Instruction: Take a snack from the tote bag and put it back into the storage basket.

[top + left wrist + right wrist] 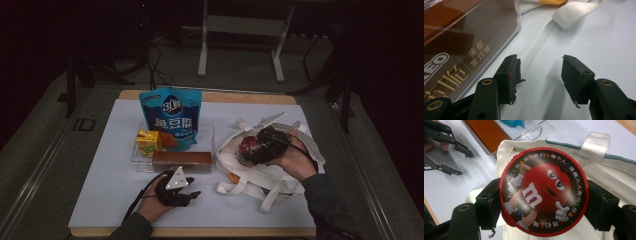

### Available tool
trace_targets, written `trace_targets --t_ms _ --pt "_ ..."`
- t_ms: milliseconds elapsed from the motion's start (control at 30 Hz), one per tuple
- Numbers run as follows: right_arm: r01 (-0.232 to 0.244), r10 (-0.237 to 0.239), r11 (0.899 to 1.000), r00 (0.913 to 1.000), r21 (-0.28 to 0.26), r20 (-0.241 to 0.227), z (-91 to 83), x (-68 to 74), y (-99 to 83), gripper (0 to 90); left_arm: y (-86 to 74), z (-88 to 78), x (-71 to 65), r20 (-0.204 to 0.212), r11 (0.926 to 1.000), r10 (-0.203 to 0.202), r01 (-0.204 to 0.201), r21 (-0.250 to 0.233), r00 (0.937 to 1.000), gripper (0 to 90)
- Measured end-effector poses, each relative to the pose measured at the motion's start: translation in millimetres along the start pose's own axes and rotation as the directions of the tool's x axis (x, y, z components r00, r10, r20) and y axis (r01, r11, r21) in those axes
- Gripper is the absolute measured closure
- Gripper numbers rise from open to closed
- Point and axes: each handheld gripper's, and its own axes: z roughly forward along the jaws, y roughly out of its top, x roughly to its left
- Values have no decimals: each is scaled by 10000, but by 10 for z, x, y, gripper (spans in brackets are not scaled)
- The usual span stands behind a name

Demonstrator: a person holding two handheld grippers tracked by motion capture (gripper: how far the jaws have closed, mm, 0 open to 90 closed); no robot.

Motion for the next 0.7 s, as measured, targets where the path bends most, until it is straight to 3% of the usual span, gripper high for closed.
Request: trace_targets --t_ms 700 --pt "385 -389 9991 9991 -160 -197 14 109 139 254 0 1 -2 10 10000 -7 7 -17 10000 471"
